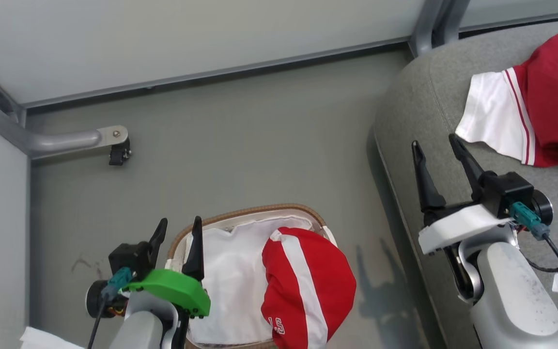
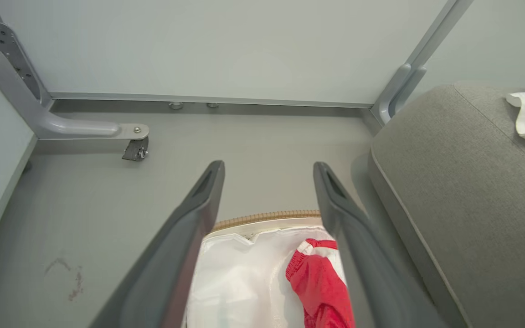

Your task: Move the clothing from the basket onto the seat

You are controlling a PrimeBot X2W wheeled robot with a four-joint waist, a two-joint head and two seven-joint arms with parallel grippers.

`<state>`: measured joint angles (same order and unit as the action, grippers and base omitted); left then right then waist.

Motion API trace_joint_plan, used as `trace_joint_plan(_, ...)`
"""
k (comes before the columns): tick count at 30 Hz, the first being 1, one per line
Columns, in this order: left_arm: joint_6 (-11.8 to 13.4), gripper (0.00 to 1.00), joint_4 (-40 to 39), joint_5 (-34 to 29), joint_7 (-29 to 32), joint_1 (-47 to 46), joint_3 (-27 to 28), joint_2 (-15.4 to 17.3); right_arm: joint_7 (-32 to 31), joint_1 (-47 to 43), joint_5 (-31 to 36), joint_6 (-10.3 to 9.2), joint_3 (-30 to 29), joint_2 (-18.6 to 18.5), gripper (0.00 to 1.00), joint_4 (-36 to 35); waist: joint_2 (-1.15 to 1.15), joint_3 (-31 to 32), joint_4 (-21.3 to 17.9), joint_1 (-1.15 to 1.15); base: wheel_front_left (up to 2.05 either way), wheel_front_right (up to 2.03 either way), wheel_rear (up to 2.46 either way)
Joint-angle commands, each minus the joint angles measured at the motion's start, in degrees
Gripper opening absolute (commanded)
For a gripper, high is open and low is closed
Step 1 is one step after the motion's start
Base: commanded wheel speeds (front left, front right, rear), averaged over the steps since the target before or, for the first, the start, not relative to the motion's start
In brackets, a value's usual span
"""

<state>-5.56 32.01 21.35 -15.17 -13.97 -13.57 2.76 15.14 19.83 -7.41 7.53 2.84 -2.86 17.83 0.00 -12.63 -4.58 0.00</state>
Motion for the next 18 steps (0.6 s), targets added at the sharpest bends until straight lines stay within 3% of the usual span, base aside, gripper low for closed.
trace_joint_plan(1,-0.42,1.00,1.28,0.89,0.04,-2.24,-0.75,0.25,0.01,1.58,-0.36,-0.08,0.59,-0.19,1.00,-0.70,0.00,-5.66,-3.84,0.00,0.00,0.00,0.00)
trace_joint_plan(18,-1.96,1.00,17.98,8.95,0.04,-18.39,-10.15,0.33,0.01,10.06,-4.05,-0.08,5.09,-0.13,1.00,-7.16,0.00,-20.94,-11.58,0.00,0.00,0.00,0.00)
